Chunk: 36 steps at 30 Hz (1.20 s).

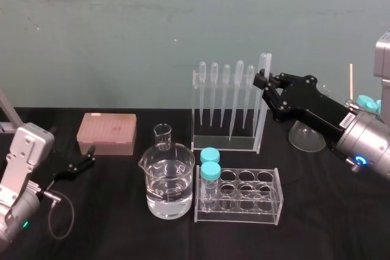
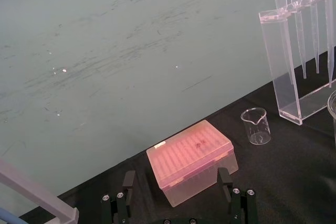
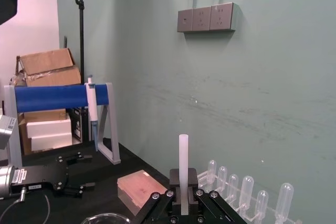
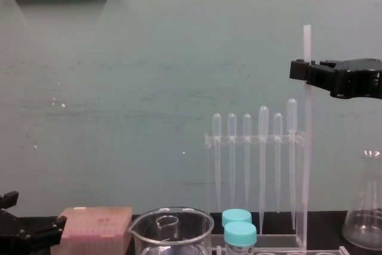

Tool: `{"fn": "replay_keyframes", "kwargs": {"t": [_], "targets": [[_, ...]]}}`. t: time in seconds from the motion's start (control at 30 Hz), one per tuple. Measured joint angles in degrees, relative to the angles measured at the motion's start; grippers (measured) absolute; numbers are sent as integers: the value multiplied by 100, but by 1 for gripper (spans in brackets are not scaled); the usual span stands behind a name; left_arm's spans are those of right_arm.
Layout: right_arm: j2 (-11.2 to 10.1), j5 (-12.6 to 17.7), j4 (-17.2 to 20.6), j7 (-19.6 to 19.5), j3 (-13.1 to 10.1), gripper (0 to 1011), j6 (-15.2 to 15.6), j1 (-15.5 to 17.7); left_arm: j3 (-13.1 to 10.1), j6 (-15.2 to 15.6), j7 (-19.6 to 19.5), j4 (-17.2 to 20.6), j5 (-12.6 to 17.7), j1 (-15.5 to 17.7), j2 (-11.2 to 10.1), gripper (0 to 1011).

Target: Pick up the stirring rod with one hand, then place it down.

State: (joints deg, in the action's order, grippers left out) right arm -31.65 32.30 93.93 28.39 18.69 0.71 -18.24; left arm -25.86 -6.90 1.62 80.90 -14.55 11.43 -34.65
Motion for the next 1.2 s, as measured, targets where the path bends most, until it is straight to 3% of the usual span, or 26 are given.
{"fn": "replay_keyframes", "kwargs": {"t": [1.2], "targets": [[-6, 87, -110, 142, 66, 69, -73, -64, 0, 0, 0, 0, 0, 0, 0, 1000]]}}
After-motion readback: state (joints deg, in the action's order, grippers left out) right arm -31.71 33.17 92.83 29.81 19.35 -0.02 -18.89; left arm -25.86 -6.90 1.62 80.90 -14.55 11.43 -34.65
